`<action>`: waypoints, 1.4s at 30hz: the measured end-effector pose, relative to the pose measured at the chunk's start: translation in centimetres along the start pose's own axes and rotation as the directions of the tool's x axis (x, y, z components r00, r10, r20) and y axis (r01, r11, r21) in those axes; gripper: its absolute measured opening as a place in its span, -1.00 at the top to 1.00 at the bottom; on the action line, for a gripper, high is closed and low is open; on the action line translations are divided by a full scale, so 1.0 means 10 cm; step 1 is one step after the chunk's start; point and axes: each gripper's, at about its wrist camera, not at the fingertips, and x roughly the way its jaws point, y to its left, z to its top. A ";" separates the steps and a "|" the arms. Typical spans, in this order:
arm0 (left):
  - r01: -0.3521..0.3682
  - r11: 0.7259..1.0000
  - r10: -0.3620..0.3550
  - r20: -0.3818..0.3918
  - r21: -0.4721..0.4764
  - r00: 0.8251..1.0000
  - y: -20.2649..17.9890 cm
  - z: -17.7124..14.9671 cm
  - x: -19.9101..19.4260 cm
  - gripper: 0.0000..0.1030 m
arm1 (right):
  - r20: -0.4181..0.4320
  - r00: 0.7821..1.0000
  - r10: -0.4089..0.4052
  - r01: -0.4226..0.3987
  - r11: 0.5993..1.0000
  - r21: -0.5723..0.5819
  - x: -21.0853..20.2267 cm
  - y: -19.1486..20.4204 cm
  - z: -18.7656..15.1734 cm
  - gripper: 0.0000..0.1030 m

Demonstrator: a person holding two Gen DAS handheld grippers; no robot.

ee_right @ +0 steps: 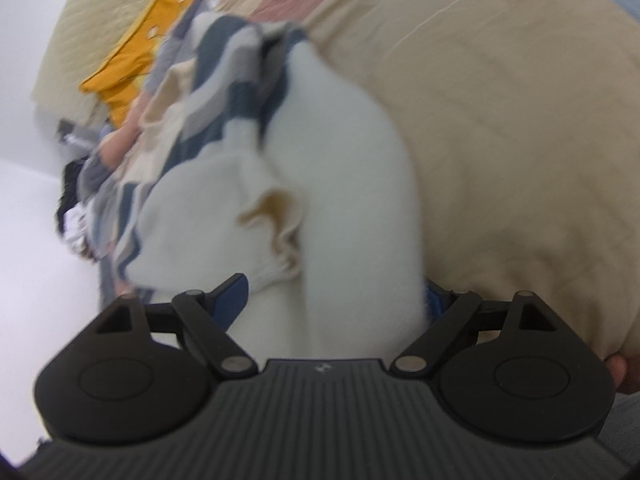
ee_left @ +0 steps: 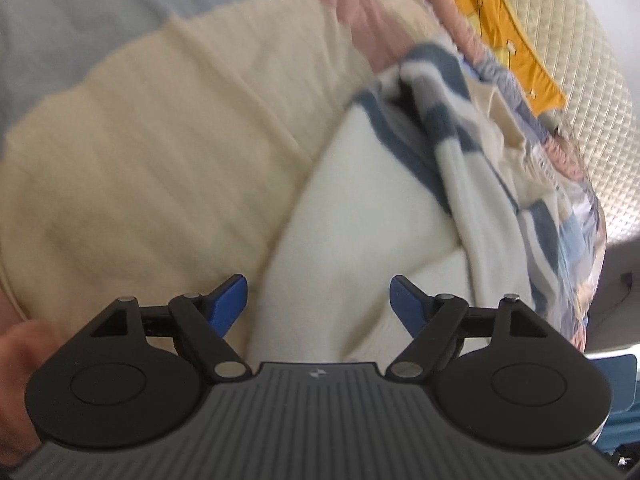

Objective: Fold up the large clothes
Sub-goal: 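Grasp the folded blanket edge with the right gripper while the left gripper grasps beside it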

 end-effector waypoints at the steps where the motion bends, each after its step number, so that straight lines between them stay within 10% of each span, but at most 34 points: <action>1: 0.006 1.000 -0.006 -0.018 0.000 1.000 -0.01 0.00 0.03 -0.59 | -0.008 1.000 0.025 -0.025 1.000 0.002 0.00 0.00 -0.01 -0.69; 21: -0.023 0.994 0.042 -0.188 0.102 0.981 -0.21 -0.32 0.20 -0.54 | -0.121 0.993 0.005 -0.013 0.997 -0.072 0.17 0.13 -0.24 0.13; 25: 0.003 0.996 0.013 -0.166 0.093 0.986 -0.22 -0.30 0.17 0.44 | -0.085 0.996 0.027 -0.032 0.998 -0.061 0.11 0.10 -0.26 0.39; 31: 0.123 0.987 -0.115 -0.080 0.103 0.990 -0.36 -0.19 -0.27 0.67 | 0.035 0.995 0.097 -0.093 0.990 -0.102 -0.21 0.13 -0.24 0.54; 42: 0.219 0.948 -0.242 0.076 0.232 0.967 -0.74 0.12 -1.41 0.72 | 0.140 0.895 0.423 -0.417 0.906 -0.069 -0.96 0.19 -0.03 0.57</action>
